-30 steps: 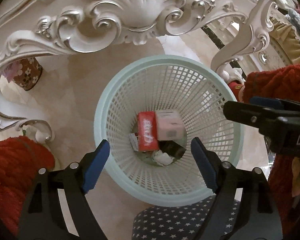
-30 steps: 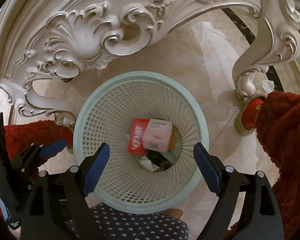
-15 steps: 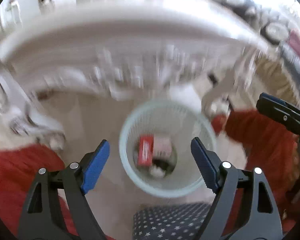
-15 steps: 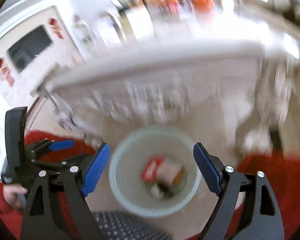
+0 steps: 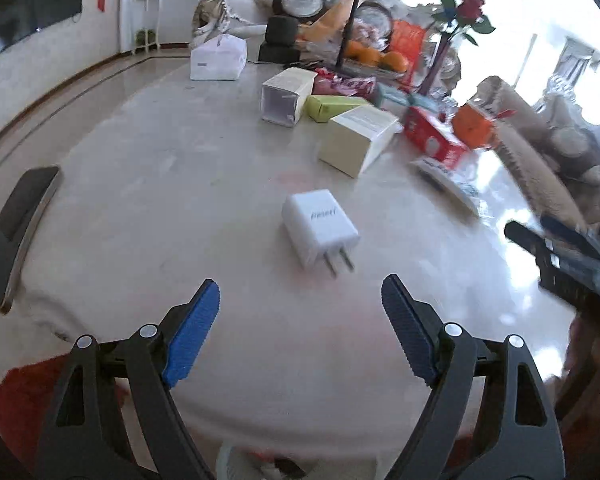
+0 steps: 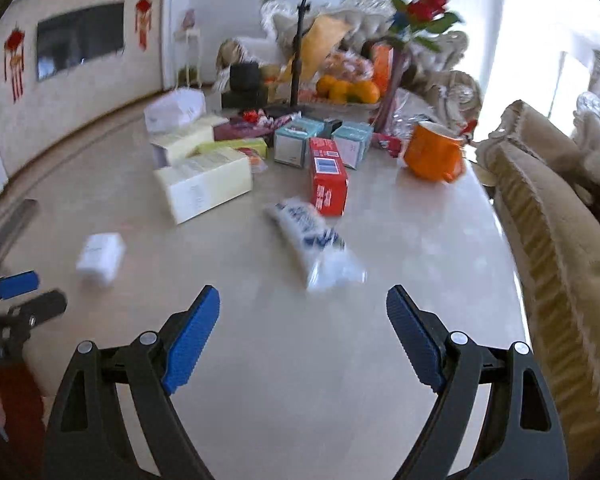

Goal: Collect trash
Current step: 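Grasp the white PISEN charger with the left tool while the right tool grasps the bread packet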

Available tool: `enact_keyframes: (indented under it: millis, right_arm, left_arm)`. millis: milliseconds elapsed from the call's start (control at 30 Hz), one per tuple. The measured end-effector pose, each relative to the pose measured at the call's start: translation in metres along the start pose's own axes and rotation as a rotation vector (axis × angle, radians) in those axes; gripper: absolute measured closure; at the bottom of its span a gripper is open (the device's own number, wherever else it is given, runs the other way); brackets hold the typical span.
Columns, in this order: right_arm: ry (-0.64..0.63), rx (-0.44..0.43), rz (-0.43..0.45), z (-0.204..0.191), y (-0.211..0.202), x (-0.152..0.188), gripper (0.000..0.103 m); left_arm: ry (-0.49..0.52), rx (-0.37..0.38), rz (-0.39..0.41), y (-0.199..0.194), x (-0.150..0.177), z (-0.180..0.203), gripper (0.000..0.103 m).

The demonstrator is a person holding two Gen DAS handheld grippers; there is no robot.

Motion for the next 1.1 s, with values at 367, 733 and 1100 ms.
enact_keyframes:
  millis: [367,733,1100]
  right_arm:
    - [-0.113,-0.103,-0.118,0.004,0.083,-0.024,0.022]
    - [-0.024,-0.14,-0.183,0.008,0.092,-0.021,0.046]
    - [0.072,-0.13,-0.16,-0.012,0.064,-0.005,0.072]
  left_arm:
    - [-0.004,-0.128,0.002,0.037,-0.019,0.001,0.02]
    - [0.155,-0.119,-0.003,0.042,-0.022,0.001,0.044]
    - [0.124,0.068,-0.019,0.04,-0.04,-0.035,0.059]
Point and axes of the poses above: each gripper's, at about its wrist camera, not at the fingertips, and y roughly the way its jaws point, z to its right, x to its underside, the point moved 2 cm from there along y, roughly the way its jaws point, and after that the axes turned 5 degrees about x, right-handed, at the moved point
